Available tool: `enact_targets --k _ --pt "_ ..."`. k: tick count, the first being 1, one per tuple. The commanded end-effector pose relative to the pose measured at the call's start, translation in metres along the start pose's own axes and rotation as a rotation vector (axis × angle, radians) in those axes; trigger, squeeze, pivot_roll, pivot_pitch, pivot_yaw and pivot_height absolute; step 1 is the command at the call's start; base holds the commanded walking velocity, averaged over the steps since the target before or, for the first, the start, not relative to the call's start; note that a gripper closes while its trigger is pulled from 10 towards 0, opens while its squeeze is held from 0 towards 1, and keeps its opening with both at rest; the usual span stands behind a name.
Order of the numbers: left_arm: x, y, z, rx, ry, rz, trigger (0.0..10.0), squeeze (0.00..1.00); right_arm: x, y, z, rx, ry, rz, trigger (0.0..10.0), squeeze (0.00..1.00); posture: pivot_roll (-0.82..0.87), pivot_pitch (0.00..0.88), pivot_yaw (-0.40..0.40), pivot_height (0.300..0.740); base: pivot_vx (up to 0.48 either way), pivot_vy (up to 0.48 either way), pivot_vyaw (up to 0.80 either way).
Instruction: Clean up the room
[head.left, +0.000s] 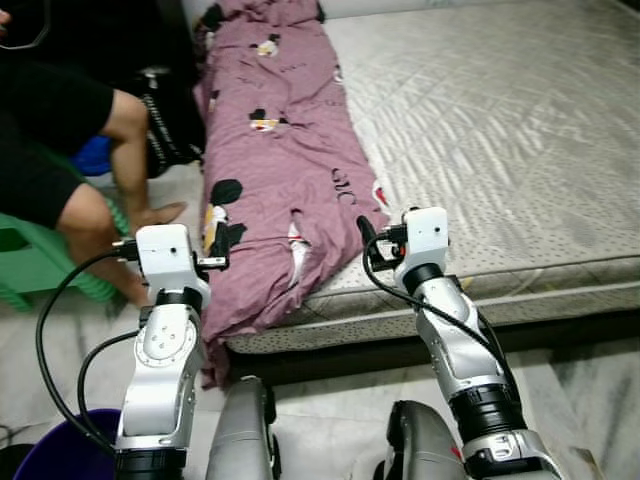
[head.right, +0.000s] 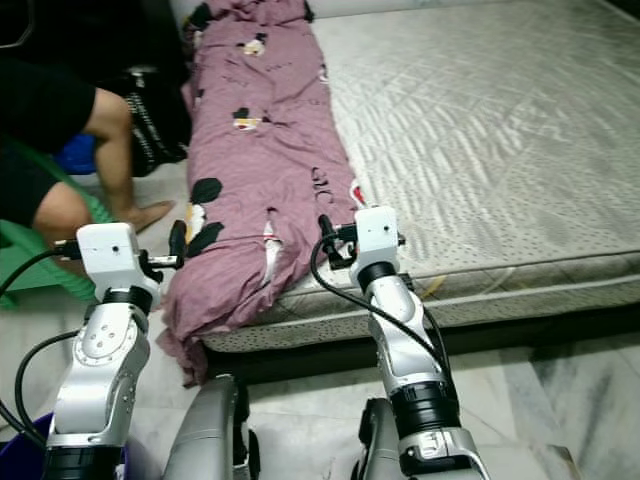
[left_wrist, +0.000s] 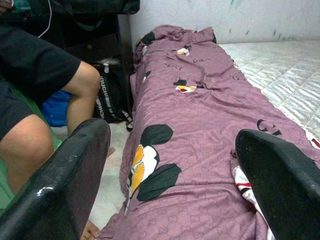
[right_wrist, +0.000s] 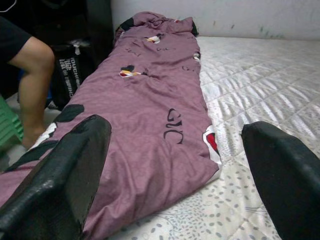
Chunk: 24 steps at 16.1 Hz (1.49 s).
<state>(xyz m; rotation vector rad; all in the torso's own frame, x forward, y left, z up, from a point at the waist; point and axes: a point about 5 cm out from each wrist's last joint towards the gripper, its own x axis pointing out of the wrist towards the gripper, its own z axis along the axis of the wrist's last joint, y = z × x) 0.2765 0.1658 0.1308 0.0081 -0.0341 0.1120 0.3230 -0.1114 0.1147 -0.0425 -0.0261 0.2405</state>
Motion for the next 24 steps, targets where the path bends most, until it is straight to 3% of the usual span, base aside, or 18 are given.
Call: enact_targets --k 1,6,11,18,24 --pt "-0.001 0.004 0.001 0.006 -0.006 0.021 10.0 0.00 0.002 0.005 0.000 0.010 0.002 0.026 10.0 0.00 0.00 0.067 0.041 0.622 0.000 0.000 0.00" --pt "-0.002 0.004 0.001 0.009 -0.006 0.024 10.0 0.00 0.003 0.005 -0.002 0.010 0.005 0.025 10.0 0.00 0.03 0.063 0.044 0.622 0.000 0.000 0.00" --pt "-0.011 0.018 -0.001 0.024 -0.003 0.090 10.0 0.00 0.008 0.015 -0.003 0.017 0.017 0.077 10.0 0.00 0.07 0.073 -0.008 0.622 0.000 0.000 0.00" --pt "-0.015 0.017 -0.003 0.019 0.009 0.095 10.0 0.00 0.007 0.017 -0.007 0.015 0.029 0.097 10.0 0.00 0.06 0.082 -0.012 0.622 0.000 0.000 0.00" --pt "-0.014 0.015 -0.006 0.022 0.029 0.087 10.0 0.00 0.005 0.016 -0.009 0.014 0.035 0.102 10.0 0.00 0.06 0.083 -0.013 0.554 0.000 0.000 0.00"
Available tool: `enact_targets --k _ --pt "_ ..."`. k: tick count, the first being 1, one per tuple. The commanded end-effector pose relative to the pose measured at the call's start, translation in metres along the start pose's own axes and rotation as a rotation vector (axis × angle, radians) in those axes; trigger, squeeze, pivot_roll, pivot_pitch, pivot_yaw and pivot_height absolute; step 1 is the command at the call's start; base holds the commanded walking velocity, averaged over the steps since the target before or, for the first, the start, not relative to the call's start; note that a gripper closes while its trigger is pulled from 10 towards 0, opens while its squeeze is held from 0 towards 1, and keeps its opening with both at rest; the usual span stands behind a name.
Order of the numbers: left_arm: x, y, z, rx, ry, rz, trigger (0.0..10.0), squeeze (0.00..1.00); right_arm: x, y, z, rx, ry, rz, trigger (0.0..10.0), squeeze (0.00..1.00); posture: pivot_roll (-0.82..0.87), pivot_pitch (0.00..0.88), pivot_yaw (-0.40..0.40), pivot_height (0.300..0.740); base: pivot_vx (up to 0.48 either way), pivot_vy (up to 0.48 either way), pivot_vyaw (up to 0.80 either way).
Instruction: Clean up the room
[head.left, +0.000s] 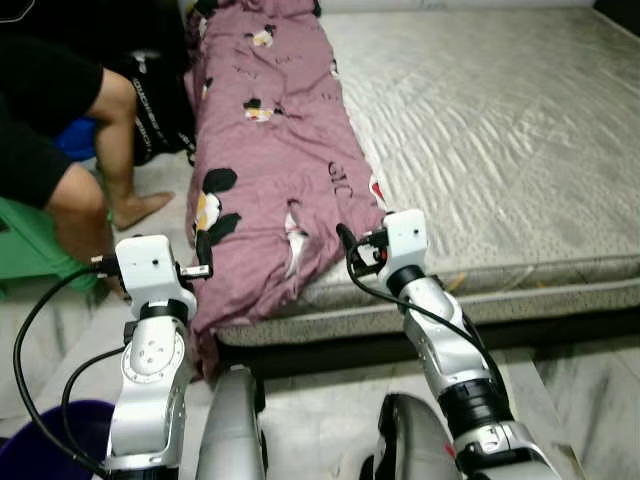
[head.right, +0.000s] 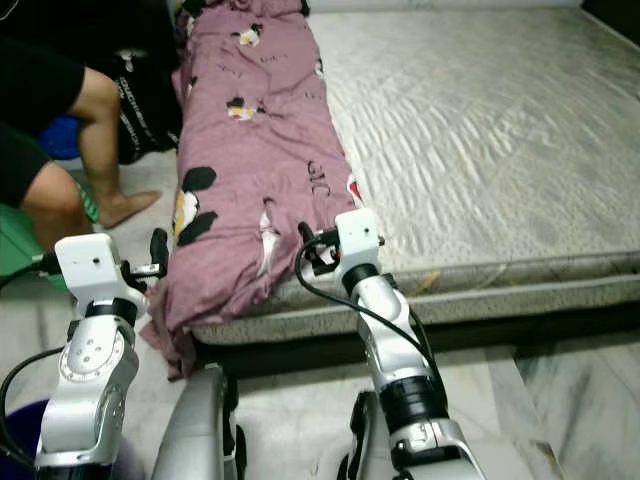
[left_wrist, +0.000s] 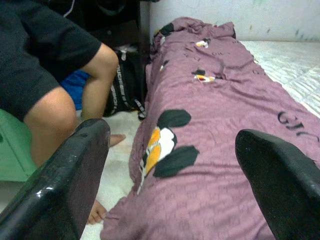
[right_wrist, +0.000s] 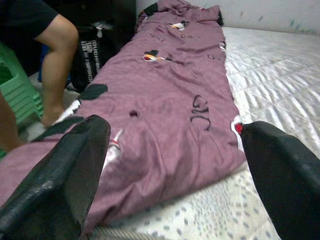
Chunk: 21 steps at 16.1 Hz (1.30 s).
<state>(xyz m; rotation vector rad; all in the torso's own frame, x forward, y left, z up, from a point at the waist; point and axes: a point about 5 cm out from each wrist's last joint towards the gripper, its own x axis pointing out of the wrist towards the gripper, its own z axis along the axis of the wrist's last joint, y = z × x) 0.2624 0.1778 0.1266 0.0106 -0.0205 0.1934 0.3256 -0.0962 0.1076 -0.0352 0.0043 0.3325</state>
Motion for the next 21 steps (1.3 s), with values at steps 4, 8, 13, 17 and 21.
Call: enact_targets --k 4,8,13,17,21 --pt "-0.0016 0.0017 -0.0016 0.014 0.011 0.005 10.0 0.00 -0.0003 0.0023 -0.0036 0.007 0.015 0.018 10.0 0.00 0.06 0.086 -0.016 0.537 0.000 0.000 0.00" --pt "-0.0014 0.0003 0.0008 0.003 -0.003 -0.012 10.0 0.00 0.0004 0.0019 -0.0033 0.008 0.020 0.020 10.0 0.00 0.05 0.096 -0.016 0.537 0.220 0.000 0.00" --pt "-0.0005 -0.0008 0.0011 -0.001 -0.005 -0.017 10.0 0.00 0.0013 0.0043 -0.0012 -0.031 0.007 0.035 10.0 0.00 0.05 0.097 -0.018 0.537 0.269 0.000 0.48" --pt "0.0008 -0.0016 0.0008 -0.006 -0.006 -0.023 10.0 0.00 0.0029 0.0018 -0.0018 -0.009 0.012 0.025 10.0 0.00 0.05 0.096 -0.019 0.537 0.185 0.000 0.12" --pt "0.0016 -0.0022 0.0014 -0.003 -0.010 -0.029 10.0 0.00 0.0039 0.0013 -0.0018 0.000 0.014 0.020 10.0 0.00 0.05 0.094 -0.016 0.537 0.265 0.000 0.00"
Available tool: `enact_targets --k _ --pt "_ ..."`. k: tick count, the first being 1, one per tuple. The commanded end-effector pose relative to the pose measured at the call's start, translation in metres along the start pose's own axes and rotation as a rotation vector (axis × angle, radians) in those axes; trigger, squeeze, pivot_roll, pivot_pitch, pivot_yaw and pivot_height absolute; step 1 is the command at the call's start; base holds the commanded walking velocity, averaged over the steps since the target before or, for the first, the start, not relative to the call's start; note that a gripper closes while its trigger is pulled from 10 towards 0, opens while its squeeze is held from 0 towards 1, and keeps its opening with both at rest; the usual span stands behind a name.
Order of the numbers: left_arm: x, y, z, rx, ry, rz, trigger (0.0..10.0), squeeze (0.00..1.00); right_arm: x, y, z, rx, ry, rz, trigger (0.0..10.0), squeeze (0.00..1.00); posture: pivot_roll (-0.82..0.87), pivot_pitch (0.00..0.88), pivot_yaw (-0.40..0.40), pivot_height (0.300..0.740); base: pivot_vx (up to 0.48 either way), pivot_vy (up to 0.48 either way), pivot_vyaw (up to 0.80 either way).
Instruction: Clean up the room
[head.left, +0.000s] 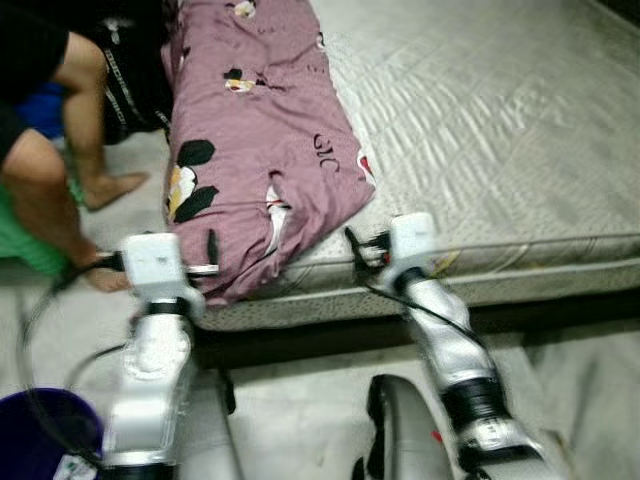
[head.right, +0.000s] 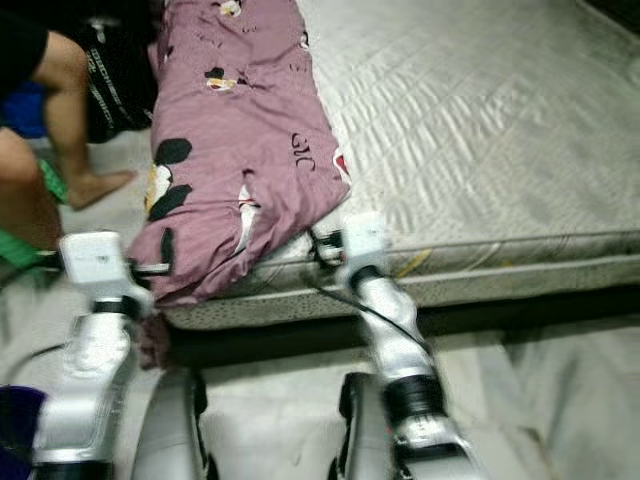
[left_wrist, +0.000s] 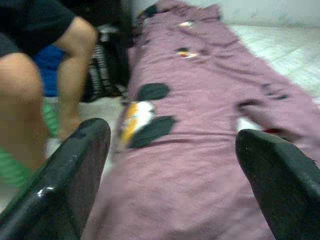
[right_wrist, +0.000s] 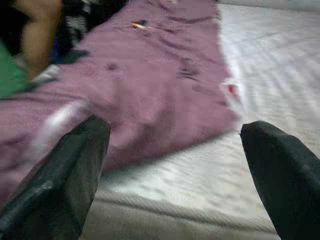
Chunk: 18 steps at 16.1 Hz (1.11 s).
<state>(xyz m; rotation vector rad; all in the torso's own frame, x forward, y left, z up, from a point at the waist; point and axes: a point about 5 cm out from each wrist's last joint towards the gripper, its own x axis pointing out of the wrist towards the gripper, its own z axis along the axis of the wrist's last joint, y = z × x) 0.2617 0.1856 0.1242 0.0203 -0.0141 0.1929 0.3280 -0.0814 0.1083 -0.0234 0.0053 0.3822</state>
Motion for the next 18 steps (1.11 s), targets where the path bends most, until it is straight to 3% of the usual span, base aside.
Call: enact_targets --k 1,5,11,14,18 --pt "0.0011 -0.0100 0.0031 -0.017 -0.006 -0.026 10.0 0.00 -0.0036 -0.0116 -0.0028 -0.012 0.015 -0.030 10.0 0.00 0.05 0.093 -0.017 0.537 0.000 0.000 0.00" --pt "0.0016 -0.0120 0.0024 -0.025 0.000 -0.024 10.0 0.00 -0.0032 -0.0104 -0.0027 -0.021 0.012 -0.020 10.0 0.00 0.05 0.093 -0.015 0.537 0.000 0.000 0.00" --pt "0.0008 -0.0137 0.0040 -0.036 -0.017 -0.050 10.0 0.00 -0.0035 -0.0093 -0.0042 -0.024 0.017 -0.009 10.0 0.00 0.05 0.093 -0.014 0.537 0.088 0.000 0.79" --pt "0.0004 -0.0142 0.0033 -0.034 -0.011 -0.055 10.0 0.00 -0.0038 -0.0110 -0.0059 -0.012 0.026 -0.019 10.0 0.00 0.05 0.090 -0.015 0.537 0.436 0.000 0.00" --pt "0.0004 -0.0149 0.0003 -0.037 0.014 -0.047 10.0 0.00 -0.0040 -0.0095 -0.0072 -0.014 0.033 -0.008 10.0 0.00 0.05 0.085 -0.017 0.537 0.000 0.000 0.00"
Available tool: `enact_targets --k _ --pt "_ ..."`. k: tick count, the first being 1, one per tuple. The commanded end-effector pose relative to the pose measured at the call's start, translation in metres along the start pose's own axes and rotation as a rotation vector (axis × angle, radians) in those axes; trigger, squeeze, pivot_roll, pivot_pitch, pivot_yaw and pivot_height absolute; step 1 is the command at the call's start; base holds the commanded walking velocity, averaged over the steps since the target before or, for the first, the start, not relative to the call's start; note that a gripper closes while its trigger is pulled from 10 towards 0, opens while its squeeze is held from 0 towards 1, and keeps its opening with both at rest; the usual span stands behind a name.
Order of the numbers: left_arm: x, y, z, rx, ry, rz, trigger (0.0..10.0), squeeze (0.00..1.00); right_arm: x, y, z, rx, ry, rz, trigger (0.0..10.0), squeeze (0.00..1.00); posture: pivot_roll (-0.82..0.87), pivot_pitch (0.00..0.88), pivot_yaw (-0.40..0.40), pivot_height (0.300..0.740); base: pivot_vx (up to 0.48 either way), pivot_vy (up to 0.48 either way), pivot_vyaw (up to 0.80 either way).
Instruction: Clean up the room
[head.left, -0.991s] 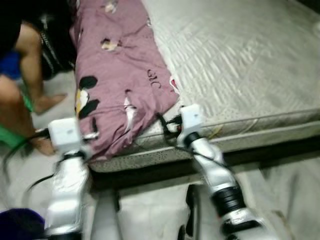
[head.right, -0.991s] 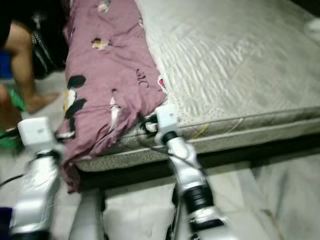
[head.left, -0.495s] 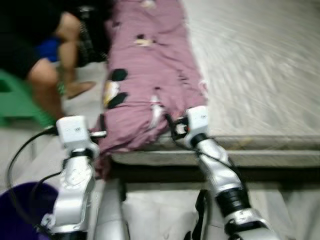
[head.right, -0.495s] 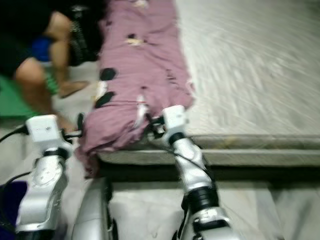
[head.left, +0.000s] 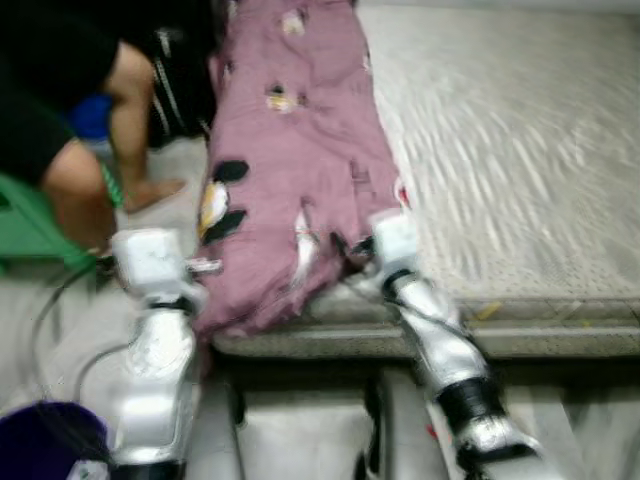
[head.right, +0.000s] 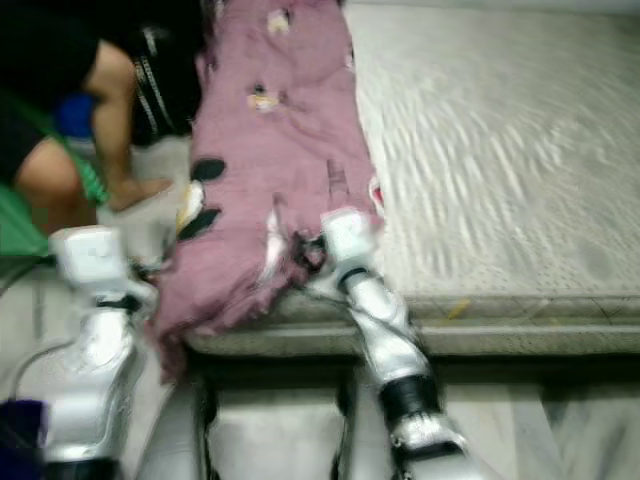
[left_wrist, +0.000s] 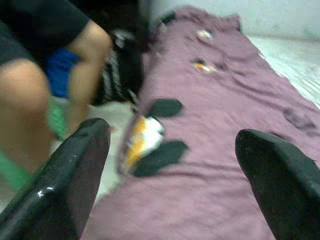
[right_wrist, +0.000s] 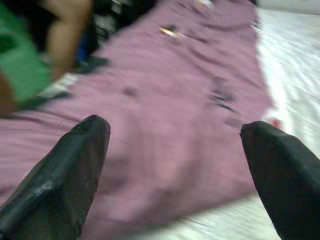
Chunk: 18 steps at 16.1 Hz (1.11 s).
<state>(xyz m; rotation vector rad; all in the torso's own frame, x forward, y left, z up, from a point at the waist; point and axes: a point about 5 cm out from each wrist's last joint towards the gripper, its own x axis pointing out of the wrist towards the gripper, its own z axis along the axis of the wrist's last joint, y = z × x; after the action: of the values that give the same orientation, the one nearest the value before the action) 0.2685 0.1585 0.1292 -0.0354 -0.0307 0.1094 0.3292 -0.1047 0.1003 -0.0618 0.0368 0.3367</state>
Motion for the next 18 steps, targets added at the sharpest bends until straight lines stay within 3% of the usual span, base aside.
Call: enact_targets --k 1,6,8,11,14,18 --pt "-0.002 0.013 -0.004 0.020 0.025 0.037 10.0 0.00 0.003 0.013 0.002 0.016 -0.005 0.041 10.0 0.00 0.05 0.085 -0.017 0.537 0.000 0.000 0.00" --pt "-0.008 0.017 -0.003 0.031 0.029 0.056 10.0 0.00 0.010 0.028 -0.017 -0.014 0.148 0.193 10.0 0.00 0.09 0.105 -0.025 0.537 0.000 0.000 0.00" --pt "-0.013 0.019 -0.002 0.038 0.034 0.068 10.0 0.00 0.014 0.034 -0.017 -0.033 0.156 0.228 10.0 0.00 0.11 0.122 -0.026 0.537 0.000 0.000 0.00" --pt "-0.024 0.025 0.001 0.055 0.044 0.090 10.0 0.00 0.029 0.062 -0.010 -0.037 0.149 0.299 10.0 0.00 0.17 0.159 -0.033 0.537 0.000 0.000 0.00" --pt "-0.033 0.031 0.006 0.067 0.047 0.126 10.0 0.00 0.040 0.080 0.000 0.009 0.144 0.282 10.0 0.00 0.22 0.176 -0.040 0.537 0.000 0.000 0.00" --pt "-0.038 0.030 0.006 0.069 0.059 0.128 10.0 0.00 0.048 0.092 0.007 0.074 0.155 0.245 10.0 0.00 0.22 0.178 -0.038 0.537 0.000 0.000 0.00"
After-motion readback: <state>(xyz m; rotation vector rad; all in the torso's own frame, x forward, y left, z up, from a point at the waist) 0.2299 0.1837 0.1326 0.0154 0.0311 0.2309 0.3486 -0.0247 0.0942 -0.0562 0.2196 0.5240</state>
